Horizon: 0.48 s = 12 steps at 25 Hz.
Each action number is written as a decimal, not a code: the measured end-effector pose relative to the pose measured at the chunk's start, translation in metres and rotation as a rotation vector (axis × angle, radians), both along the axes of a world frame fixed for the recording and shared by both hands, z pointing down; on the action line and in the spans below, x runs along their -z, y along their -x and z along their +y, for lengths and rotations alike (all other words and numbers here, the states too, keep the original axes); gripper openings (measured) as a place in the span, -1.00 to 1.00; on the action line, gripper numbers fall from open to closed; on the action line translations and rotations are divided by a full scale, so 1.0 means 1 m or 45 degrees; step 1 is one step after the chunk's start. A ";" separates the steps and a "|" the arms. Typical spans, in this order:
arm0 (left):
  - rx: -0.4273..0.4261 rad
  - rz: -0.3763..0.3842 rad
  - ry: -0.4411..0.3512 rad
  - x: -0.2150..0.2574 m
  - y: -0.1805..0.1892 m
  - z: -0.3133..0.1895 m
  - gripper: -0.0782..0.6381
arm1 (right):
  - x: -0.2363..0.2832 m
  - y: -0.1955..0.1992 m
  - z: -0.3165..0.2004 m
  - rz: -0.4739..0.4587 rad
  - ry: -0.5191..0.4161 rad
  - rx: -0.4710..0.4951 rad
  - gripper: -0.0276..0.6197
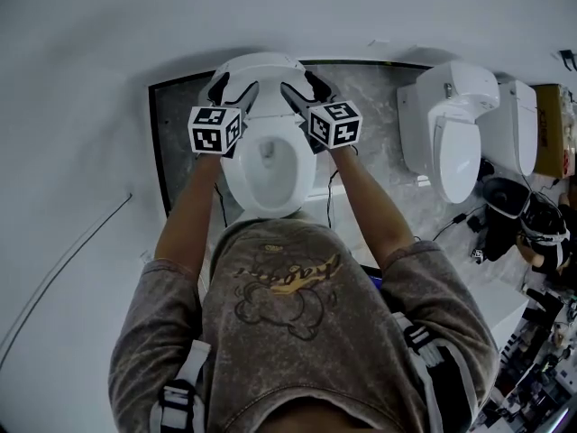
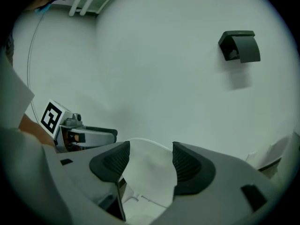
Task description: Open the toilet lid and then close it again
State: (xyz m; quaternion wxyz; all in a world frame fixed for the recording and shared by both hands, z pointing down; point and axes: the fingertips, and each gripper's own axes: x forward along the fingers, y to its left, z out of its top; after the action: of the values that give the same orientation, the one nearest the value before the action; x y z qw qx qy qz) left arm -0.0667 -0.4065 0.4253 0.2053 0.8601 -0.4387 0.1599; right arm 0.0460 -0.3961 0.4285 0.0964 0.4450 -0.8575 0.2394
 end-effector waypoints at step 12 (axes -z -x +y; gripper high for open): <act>-0.096 -0.092 0.083 -0.043 -0.004 -0.029 0.04 | -0.032 0.016 -0.035 0.105 0.084 0.096 -0.06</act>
State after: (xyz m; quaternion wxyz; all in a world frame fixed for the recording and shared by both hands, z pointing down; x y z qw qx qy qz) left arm -0.0622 -0.4359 0.4678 0.2111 0.8626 -0.4075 0.2127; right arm 0.0299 -0.4313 0.4609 0.1550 0.4185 -0.8607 0.2452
